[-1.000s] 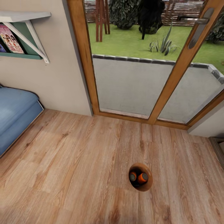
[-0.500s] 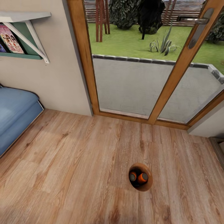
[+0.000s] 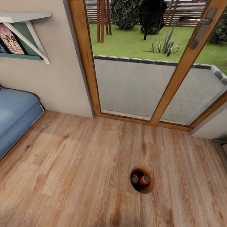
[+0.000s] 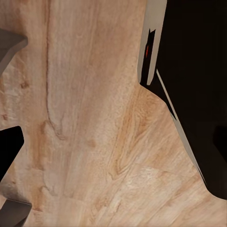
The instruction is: Put the three can of soda from the living room inside the tash can in the kitchen.
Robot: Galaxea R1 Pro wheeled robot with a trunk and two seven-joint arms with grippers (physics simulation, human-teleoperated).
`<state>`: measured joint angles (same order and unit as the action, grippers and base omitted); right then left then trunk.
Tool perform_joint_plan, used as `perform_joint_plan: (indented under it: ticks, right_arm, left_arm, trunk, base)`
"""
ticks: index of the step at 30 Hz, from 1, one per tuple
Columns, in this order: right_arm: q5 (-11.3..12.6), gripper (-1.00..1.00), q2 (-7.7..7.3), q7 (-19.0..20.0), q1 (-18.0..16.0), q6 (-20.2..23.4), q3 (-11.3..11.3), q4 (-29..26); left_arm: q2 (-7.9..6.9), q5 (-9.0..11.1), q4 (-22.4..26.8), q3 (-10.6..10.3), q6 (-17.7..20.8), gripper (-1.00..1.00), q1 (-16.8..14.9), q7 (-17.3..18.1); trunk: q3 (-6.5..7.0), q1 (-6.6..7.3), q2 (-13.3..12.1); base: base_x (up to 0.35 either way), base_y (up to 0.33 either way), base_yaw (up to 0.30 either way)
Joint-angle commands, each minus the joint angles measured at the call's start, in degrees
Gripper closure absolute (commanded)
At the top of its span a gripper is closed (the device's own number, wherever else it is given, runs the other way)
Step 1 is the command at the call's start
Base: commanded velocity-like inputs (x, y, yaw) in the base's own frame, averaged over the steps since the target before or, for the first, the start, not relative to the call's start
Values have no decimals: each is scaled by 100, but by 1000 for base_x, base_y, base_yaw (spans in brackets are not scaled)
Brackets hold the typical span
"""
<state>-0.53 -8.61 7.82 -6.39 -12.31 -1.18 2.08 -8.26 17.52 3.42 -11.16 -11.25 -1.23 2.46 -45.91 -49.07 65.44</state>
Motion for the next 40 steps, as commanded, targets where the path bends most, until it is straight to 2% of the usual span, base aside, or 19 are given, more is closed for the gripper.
perform_joint_plan:
  ticks: [1,4,8,40]
  right_arm:
    - [3,-100,28,0,-1,0,2,1]
    - [7,-100,109,0,-1,0,3,2]
    - [4,-100,139,0,0,0,8,3]
    - [9,-100,149,0,1,0,11,0]
  left_arm:
    - [0,-1,0,0,0,-100,0,0]
    - [1,-2,0,0,0,-100,0,-1]
    - [1,-3,0,0,0,-100,0,0]
    - [0,-2,0,0,0,-100,0,0]
  trunk:
    - [0,0,0]
    - [0,0,0]
    - [0,0,0]
    - [0,0,0]
  base:
    - [0,0,0]
    - [0,0,0]
    - [0,0,0]
    - [0,0,0]
